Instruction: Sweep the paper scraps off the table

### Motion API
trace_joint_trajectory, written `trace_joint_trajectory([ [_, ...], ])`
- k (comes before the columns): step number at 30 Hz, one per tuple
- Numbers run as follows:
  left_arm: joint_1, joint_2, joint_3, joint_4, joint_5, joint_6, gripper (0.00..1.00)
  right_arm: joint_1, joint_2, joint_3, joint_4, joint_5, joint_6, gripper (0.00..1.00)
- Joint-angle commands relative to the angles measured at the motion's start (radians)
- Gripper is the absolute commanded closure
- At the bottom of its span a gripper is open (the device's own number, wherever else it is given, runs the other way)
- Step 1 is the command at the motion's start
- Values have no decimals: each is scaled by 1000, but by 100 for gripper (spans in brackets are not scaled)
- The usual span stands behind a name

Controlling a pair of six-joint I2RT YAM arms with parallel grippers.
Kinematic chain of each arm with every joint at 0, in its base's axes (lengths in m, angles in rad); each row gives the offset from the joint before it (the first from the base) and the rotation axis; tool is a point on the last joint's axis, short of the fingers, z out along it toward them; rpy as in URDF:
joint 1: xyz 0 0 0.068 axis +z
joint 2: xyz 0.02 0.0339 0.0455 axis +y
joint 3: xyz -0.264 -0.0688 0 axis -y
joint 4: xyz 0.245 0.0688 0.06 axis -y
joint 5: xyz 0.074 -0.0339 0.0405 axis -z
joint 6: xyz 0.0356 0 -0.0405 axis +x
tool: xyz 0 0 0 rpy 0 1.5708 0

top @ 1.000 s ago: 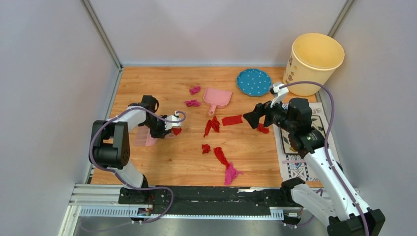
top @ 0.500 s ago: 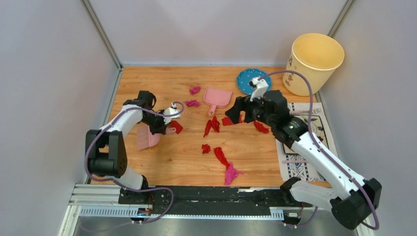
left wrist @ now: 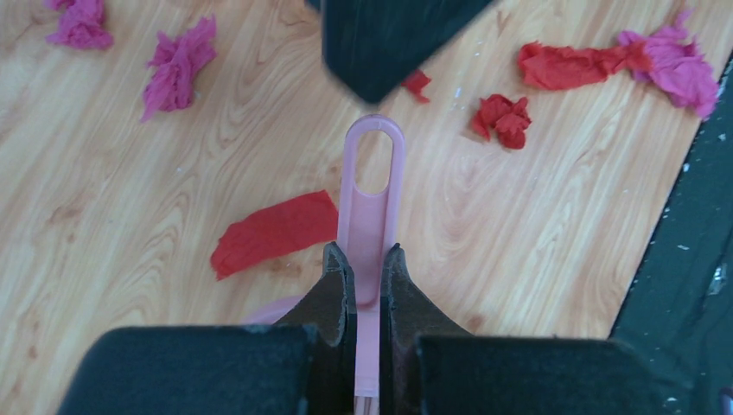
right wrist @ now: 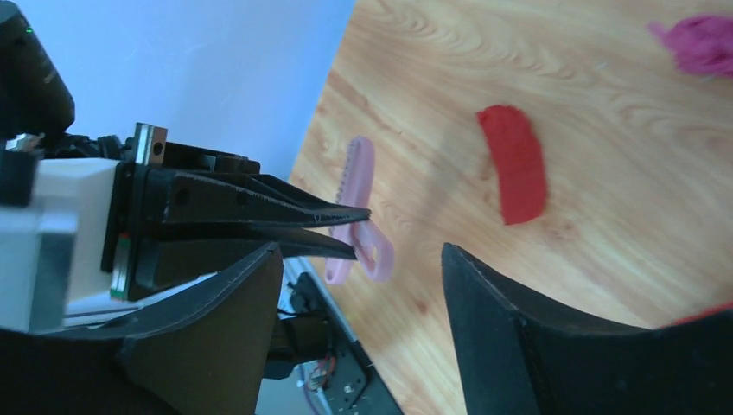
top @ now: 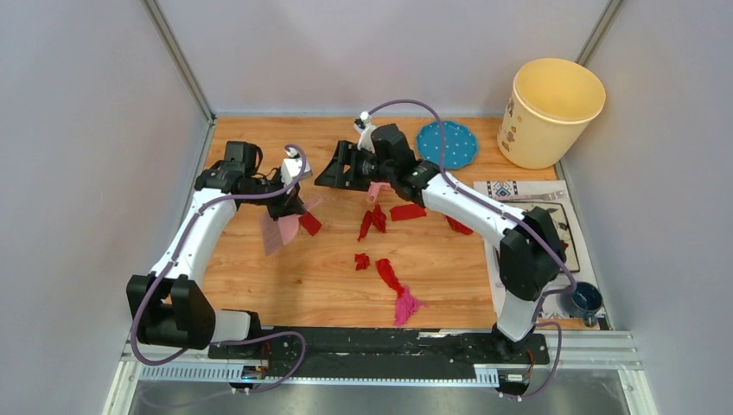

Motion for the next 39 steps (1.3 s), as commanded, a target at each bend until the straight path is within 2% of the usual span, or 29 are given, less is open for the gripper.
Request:
trace_joint_trajectory([
  [1,-17,-29,35,29,67,-82,100,10,60,64,118,-146,150,34],
  [8,-29,-15,40,75,46,-128,100,36,132,73,111,-161,169,38],
  [12,-31,-8,38,98,33,-147,100,52,165,74,126,-187,184,46],
  [15,-34,-3,40,109,36,-153,100,53,192,88,131,-197,192,57],
  [16,-36,0,37,106,36,-150,100,55,195,90,139,-192,192,67],
  [18,-42,0,38,93,44,-132,100,53,199,100,137,-180,187,76],
  [19,-43,0,37,87,41,-128,100,49,199,102,136,-177,184,88],
  [21,-45,1,37,80,38,-113,100,46,192,99,132,-158,174,100],
  [24,-46,8,46,69,36,-114,100,30,166,82,125,-132,146,100],
  [25,-45,14,64,73,32,-131,87,21,153,68,117,-126,137,100],
  [27,-46,21,90,95,-2,-227,53,-8,111,56,100,-111,114,100],
  [28,-45,30,130,128,-26,-271,20,-20,91,56,70,-106,77,100],
  [30,-46,56,191,153,-83,-376,18,-54,25,70,-16,-73,16,100],
  [32,-46,80,314,136,-45,-348,18,-77,-20,114,-94,-27,-88,100],
  [35,-55,86,398,230,-10,-447,18,-143,-132,143,-234,30,-197,100],
  [38,-56,164,513,282,119,-521,18,-247,-277,90,-282,93,-250,100],
  [39,-60,225,535,341,229,-553,17,-304,-311,76,-304,119,-265,100],
])
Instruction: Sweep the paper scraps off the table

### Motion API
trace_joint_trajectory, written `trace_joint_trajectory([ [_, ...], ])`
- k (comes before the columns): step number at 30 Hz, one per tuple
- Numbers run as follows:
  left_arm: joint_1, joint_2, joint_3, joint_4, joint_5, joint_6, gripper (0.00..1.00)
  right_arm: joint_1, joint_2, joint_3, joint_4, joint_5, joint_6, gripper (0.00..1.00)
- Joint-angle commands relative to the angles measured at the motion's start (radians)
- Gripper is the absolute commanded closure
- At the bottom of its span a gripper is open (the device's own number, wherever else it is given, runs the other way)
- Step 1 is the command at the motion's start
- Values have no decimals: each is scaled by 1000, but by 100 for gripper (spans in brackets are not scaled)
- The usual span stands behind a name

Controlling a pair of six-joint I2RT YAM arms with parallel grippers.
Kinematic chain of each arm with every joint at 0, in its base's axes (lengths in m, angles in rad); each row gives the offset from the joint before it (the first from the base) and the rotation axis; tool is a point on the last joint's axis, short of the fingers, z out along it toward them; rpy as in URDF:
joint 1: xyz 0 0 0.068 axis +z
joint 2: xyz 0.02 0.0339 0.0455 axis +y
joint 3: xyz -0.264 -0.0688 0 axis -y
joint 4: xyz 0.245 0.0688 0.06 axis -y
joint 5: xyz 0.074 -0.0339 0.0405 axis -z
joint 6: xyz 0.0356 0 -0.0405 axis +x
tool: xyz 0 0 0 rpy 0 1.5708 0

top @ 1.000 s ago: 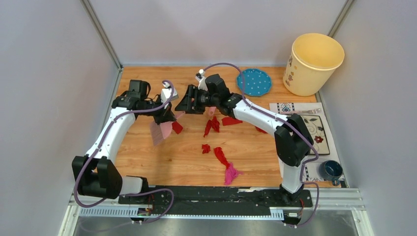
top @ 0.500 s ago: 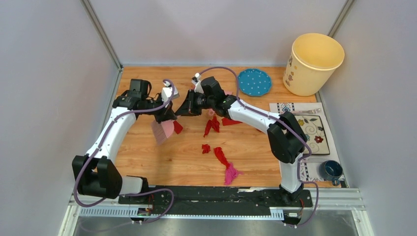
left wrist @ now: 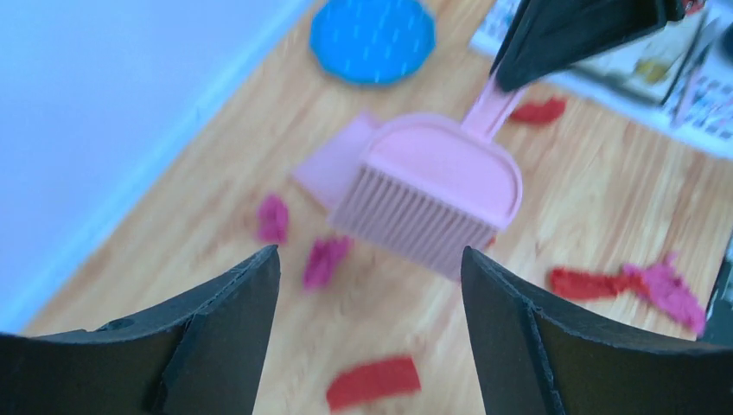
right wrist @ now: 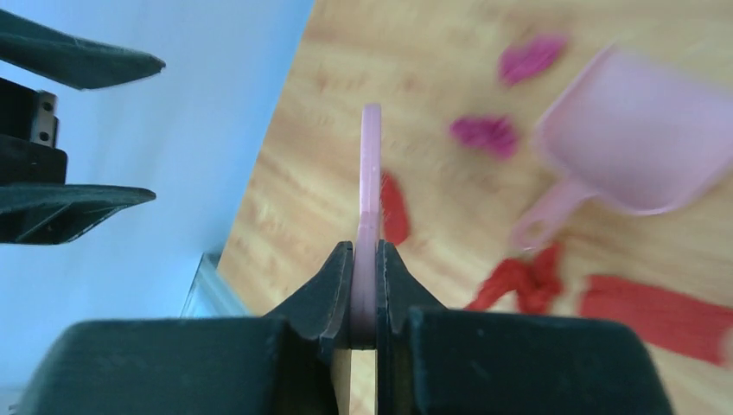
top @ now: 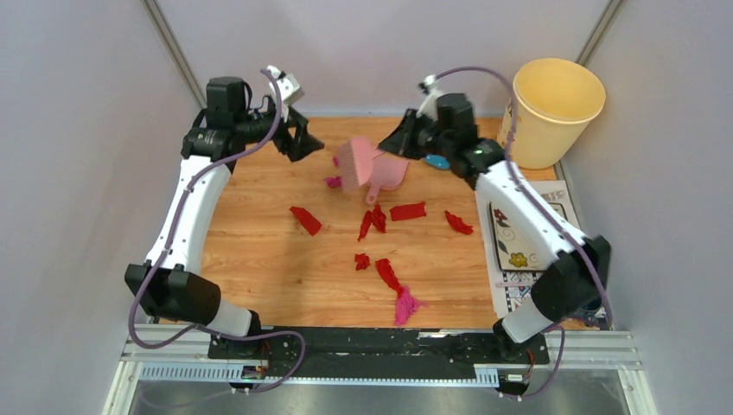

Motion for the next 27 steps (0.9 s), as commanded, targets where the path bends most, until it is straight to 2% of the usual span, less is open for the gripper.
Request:
trace_joint_trajectory([
  [1,-29,150,177,177,232,-212,17,-147,-240,-6,-104,149,-156,100],
  [2,-94,190,227,170,178,-264,17,-174,-294,-16,-117,200,-178,100],
  [3,-139,277,290,82,6,-246,17,-226,-322,-39,-149,219,-189,100],
  [4,-189,317,397,44,-98,-235,16,-248,-345,-49,-165,240,-201,100],
  [5,-275,350,421,26,-274,-252,16,-268,-388,-59,-180,293,-216,100],
  [8,-383,403,340,96,-508,-342,16,-325,-446,-107,-237,369,-265,100],
  [10,-417,439,276,162,-577,-367,16,-375,-494,-130,-275,375,-291,100],
  [11,-447,459,278,167,-605,-372,19,-391,-508,-136,-286,409,-301,100],
  [12,-457,512,286,164,-646,-375,26,-415,-532,-141,-301,415,-308,100],
  [14,-474,572,337,150,-695,-393,28,-431,-549,-159,-308,415,-330,100],
  [17,-474,661,372,112,-818,-508,27,-440,-561,-156,-334,417,-359,100],
  [20,-475,655,274,150,-860,-560,22,-441,-566,-161,-355,418,-388,100],
  [27,-481,647,158,127,-832,-614,18,-444,-572,-198,-349,415,-410,100],
])
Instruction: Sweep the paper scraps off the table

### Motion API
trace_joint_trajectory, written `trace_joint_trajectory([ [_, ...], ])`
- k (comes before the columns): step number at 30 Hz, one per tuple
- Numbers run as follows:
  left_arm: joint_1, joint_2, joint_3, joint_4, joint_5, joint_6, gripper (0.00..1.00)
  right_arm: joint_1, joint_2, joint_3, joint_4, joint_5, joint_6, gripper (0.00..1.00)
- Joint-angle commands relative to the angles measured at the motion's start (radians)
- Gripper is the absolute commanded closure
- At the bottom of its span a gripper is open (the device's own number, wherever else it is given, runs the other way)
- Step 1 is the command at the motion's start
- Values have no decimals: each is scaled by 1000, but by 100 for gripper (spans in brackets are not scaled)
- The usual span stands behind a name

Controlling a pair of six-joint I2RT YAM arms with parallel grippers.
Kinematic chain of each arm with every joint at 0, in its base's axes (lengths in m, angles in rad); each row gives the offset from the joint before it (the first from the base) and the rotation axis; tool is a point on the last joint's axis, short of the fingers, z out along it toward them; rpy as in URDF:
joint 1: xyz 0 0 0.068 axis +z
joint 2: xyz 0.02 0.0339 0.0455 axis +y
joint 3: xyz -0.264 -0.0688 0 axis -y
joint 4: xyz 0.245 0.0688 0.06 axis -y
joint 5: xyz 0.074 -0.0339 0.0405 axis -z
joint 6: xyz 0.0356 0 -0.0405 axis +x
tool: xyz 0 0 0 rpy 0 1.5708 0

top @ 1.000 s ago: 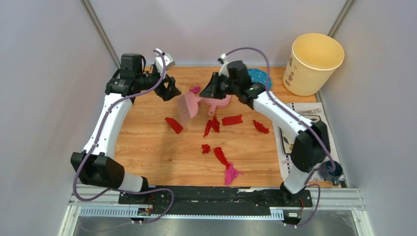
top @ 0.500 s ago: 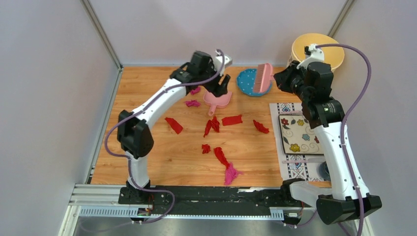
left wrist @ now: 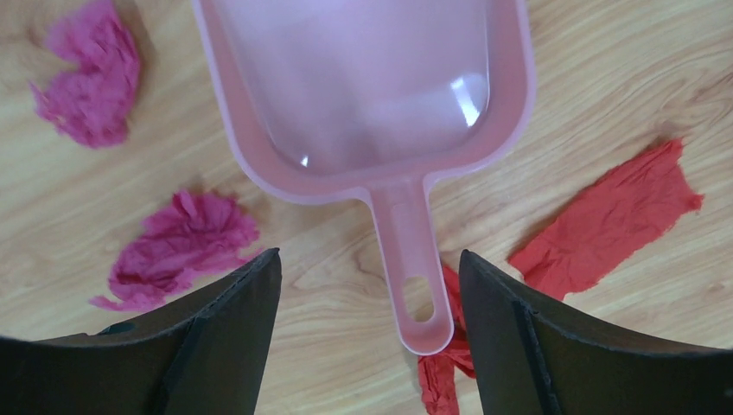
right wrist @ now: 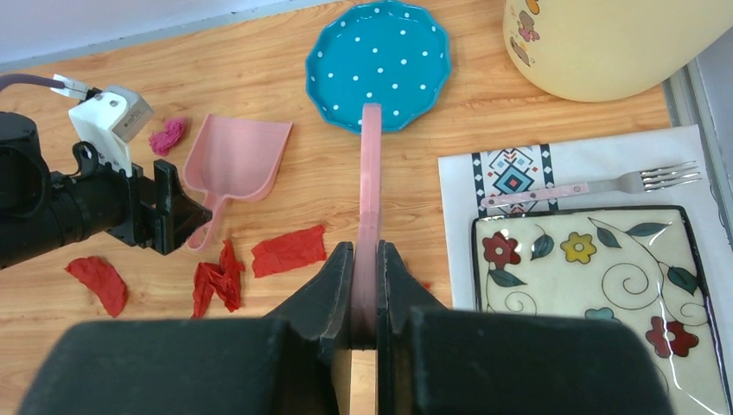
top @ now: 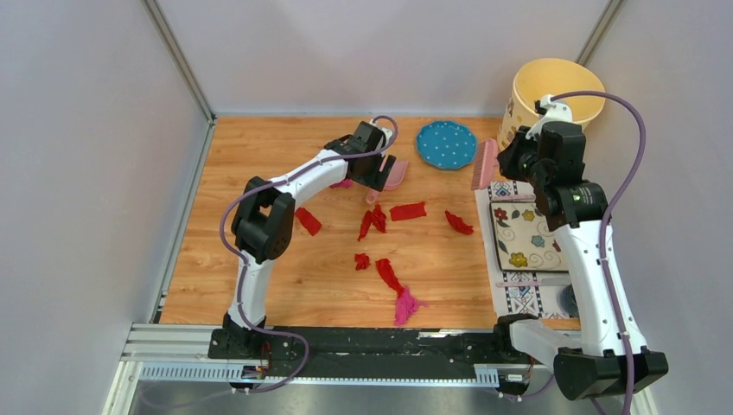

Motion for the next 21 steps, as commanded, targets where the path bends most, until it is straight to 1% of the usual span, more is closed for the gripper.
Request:
trace_joint_trajectory([
  [1,-11,-40,-58,-3,-2,-86,18,-3,-19,-14,20,11,-39,100],
  [2,-13,-41,-72,4,17,-86,18,-3,-19,-17,24,10,-39,100],
  [5,-19,-32,-121,20,16,-83,18,-3,-18,-23,30,7,-39,100],
  [7,-19,-22,-121,21,19,-78,18,-3,-18,-31,34,-1,-39,100],
  [10,-21,3,-97,29,-18,-64,20,-3,-28,-47,51,-12,-37,100],
  [12,-21,21,-65,35,-41,-57,27,-3,-30,-52,54,-12,-36,100],
  [14,-21,29,-48,44,-39,-50,38,-4,-35,-60,54,-12,-37,100],
  [16,-21,31,-35,41,-32,-40,45,-4,-44,-64,54,-42,-37,100],
  [17,-21,32,-34,32,-22,-35,52,-4,-47,-67,53,-41,-42,100],
  [19,-21,35,-37,21,-19,-24,57,-4,-59,-66,53,-30,-49,100],
  [21,-21,38,-43,17,-16,-12,57,-6,-68,-60,51,-28,-60,100],
])
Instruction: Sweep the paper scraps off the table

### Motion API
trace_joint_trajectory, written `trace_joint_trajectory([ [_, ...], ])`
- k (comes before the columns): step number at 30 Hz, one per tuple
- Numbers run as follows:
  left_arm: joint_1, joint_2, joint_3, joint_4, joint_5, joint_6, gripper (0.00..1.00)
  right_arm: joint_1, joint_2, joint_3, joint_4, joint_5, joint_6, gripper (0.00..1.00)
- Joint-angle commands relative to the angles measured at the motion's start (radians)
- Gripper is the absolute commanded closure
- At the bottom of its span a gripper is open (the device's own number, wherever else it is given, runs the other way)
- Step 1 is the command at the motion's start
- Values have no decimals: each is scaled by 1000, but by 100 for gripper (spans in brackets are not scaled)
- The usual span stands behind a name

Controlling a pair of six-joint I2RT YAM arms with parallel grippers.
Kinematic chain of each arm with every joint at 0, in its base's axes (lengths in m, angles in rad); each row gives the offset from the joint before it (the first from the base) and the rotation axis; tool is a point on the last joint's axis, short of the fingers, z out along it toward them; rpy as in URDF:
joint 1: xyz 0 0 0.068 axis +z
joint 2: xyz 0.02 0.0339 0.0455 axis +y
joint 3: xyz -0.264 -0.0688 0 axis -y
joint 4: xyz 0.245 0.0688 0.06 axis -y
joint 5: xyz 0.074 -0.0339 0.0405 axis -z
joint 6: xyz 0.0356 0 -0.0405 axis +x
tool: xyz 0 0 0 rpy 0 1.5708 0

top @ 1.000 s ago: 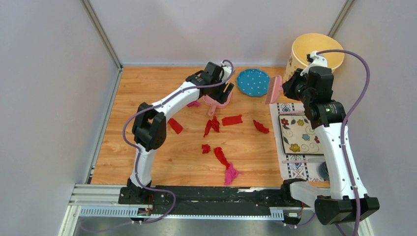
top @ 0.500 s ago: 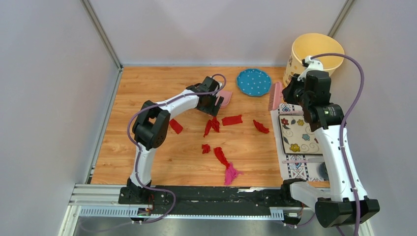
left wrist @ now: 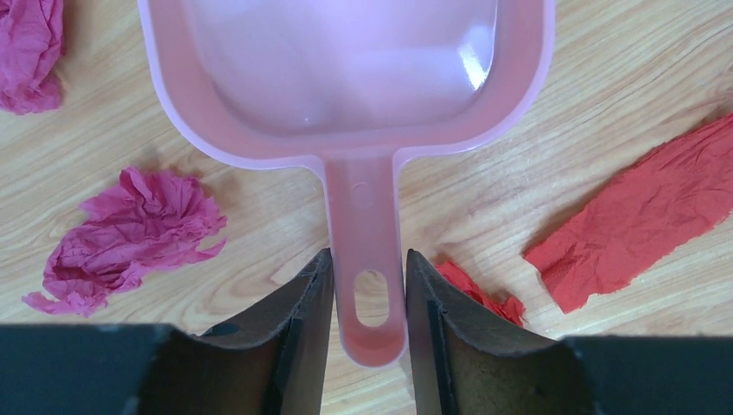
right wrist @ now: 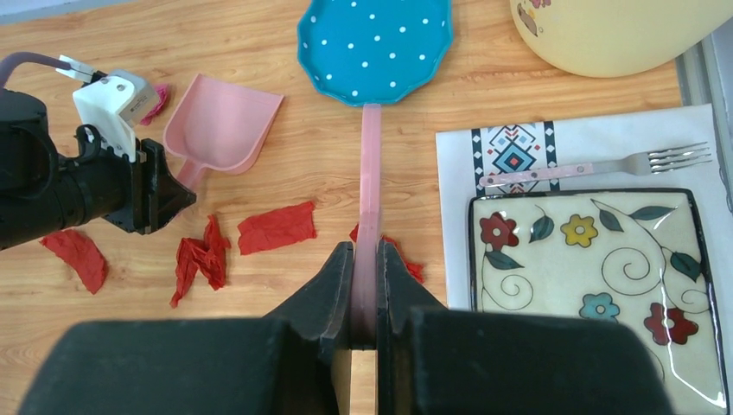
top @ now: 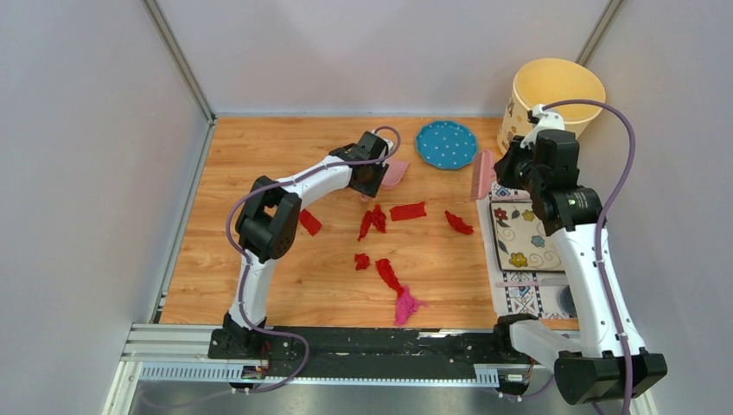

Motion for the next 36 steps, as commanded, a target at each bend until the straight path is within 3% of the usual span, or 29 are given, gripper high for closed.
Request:
trace_joint_trajectory([
  [1,-4,19,31,-9,2,36,56,-7,-55,20,49,21,-34,100],
  [3,-2,28,33,-18,-18,46,49,-10,-69,25,47,22,-35,100],
  [10,-2,63,60,-32,-9,65,51,-10,-97,22,36,26,-53,100],
  [13,-2,63,91,-32,-21,76,73,-11,-112,31,18,52,-72,100],
  [14,-2,51,99,-29,-21,77,88,-13,-115,35,10,52,-75,100],
  [15,-2,42,117,-27,-19,79,92,-11,-118,40,6,51,-78,100],
  [21,17,-120,134,-33,37,178,100,-7,-126,92,9,-133,-101,100],
  [23,31,-230,90,-52,68,247,100,30,-118,135,-23,-66,-118,100],
  [27,114,-464,-77,-44,79,446,100,131,-94,176,-31,77,-158,100],
  [32,335,-682,-177,-144,160,507,100,338,36,170,206,-193,-159,100],
  [36,520,-829,-318,-141,148,594,100,401,348,314,343,-294,-396,100],
])
